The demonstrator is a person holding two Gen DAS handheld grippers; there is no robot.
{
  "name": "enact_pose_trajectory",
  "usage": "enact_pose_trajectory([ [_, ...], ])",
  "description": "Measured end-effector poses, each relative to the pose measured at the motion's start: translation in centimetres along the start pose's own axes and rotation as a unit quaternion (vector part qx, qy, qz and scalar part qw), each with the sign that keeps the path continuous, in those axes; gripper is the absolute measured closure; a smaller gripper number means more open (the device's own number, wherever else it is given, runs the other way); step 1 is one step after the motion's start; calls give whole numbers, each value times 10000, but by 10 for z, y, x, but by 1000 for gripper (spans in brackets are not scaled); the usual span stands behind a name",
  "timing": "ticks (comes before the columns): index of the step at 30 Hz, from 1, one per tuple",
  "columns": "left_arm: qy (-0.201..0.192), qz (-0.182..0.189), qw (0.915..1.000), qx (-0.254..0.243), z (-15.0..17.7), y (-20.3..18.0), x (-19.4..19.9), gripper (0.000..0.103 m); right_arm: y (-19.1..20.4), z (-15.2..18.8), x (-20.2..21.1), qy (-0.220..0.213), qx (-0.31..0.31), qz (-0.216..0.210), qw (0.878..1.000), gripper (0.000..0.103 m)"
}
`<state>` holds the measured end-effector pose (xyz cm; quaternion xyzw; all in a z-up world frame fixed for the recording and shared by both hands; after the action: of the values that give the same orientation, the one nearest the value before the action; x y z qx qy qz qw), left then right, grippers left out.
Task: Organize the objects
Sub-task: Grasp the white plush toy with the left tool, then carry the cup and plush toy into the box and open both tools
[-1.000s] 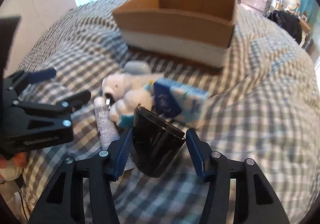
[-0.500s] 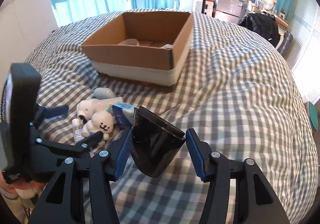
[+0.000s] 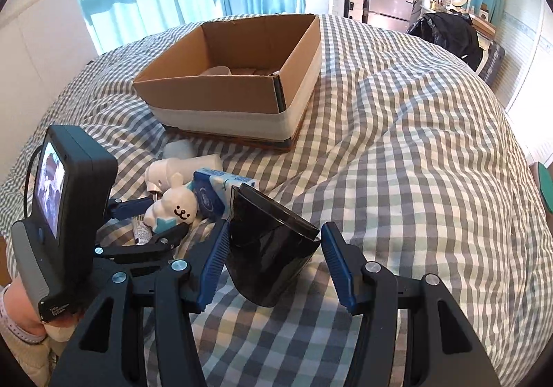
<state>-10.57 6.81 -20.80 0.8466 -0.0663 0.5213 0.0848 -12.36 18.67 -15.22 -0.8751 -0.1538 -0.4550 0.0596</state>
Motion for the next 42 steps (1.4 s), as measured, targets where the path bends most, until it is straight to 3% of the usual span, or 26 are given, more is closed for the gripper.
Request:
enact_pose_trajectory([
  [14,-391,262,9984,321,3,18,66,51,19,-9,40,-237,126,50,9996,49],
  [23,-944,398,9935,501,-19,33,128,52,35,-28,80,-544,329,187,9978,49],
  [28,-1216,531,9904,387,-47,42,156,53,42,-50,98,-742,498,306,9955,49],
  [33,-1559,281,9871,239,-93,54,175,53,48,-88,109,-1011,674,307,9921,49],
  [37,-1699,39,9853,177,-136,67,174,53,46,-132,101,-1154,716,256,9904,49],
  [42,-1726,16,9847,253,-192,81,156,53,37,-186,79,-1209,632,134,9906,49],
])
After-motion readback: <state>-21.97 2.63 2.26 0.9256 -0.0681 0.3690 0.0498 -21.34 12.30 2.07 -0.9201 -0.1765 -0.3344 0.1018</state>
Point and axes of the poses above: each gripper's, at about its wrist camera, not at the fingertips, and x roughly against the way its jaws point, y to its left, z to its underside, the point moved 6 cm from there along -x, roughly the way its jaws point, and after that the axes turned 1 degree about x, right-handed, at the moved point
